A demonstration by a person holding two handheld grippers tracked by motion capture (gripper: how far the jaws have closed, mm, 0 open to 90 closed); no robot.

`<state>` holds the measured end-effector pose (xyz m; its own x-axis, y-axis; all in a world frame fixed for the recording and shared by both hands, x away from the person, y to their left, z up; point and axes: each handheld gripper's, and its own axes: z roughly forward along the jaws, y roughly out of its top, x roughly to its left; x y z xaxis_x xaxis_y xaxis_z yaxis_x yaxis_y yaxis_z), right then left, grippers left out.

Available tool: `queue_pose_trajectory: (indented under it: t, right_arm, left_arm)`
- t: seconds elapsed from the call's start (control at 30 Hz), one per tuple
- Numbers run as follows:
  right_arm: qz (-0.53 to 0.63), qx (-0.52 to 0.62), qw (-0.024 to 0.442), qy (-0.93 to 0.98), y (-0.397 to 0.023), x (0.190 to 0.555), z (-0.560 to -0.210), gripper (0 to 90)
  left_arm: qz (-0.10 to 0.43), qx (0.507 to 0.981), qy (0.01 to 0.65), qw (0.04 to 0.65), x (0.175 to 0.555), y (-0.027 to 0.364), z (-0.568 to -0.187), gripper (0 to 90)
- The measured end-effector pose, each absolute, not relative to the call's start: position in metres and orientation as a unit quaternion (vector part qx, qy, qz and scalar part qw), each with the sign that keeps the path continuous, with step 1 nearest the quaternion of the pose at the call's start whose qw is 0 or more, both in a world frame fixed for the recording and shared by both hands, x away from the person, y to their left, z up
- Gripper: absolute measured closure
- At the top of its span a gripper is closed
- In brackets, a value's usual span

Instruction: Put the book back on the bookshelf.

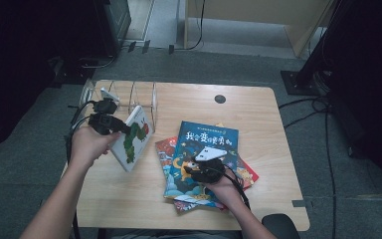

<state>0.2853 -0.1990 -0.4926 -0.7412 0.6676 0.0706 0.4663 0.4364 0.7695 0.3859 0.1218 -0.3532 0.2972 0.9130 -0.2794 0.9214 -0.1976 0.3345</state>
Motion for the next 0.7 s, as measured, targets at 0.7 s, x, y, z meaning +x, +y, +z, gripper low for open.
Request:
queue_pose_trajectory:
  t: [0.7]
  right_arm:
    - [0.407, 0.337, 0.129, 0.839, -0.198, 0.285, -0.493, 52.3]
  left_arm:
    - [0.03, 0.756, 0.616, 0.219, 0.421, 0.102, -0.347, 77.6]
